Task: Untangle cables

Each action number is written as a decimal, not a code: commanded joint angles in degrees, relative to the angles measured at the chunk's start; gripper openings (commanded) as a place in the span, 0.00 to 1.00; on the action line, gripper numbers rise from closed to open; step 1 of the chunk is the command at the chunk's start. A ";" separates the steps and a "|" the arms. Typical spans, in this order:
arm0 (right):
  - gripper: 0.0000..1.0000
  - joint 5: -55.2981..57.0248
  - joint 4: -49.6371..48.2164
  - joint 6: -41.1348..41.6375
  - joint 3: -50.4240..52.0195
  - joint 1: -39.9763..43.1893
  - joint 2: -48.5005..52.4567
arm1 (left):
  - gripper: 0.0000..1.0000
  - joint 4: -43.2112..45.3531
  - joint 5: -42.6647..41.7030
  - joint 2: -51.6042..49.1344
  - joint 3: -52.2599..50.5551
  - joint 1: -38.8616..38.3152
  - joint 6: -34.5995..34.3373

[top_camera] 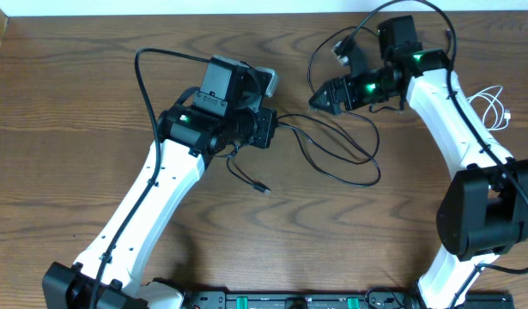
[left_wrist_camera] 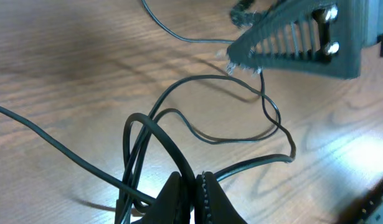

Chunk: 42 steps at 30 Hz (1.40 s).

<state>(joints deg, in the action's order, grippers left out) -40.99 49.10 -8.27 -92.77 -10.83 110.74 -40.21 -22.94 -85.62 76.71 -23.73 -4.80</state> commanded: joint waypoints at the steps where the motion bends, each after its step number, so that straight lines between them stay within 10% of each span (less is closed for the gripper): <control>1: 0.67 2.56 2.56 -22.75 0.46 -2.21 0.57 | 0.07 -1.46 -4.92 -0.35 -0.11 0.20 2.12; 16: 0.63 8.61 -2.43 -35.71 8.15 -9.18 0.61 | 0.07 -4.98 -8.00 -0.35 -0.11 0.20 2.64; 23: 0.31 8.98 -5.16 -35.50 8.48 -9.79 0.61 | 0.07 -6.08 -8.44 -0.35 -0.11 0.20 2.62; 26: 0.01 9.44 -5.92 -35.43 8.46 -9.79 0.61 | 0.07 -5.97 -10.19 -0.35 -0.11 0.20 2.64; 42: 0.01 17.55 -11.04 -14.78 8.35 -5.60 -7.58 | 0.07 -5.84 -1.81 -0.35 -0.11 0.20 -0.44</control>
<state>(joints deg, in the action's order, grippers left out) -29.80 38.85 -31.86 -84.55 -18.65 108.73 -46.02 -26.22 -85.65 76.71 -23.73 -4.54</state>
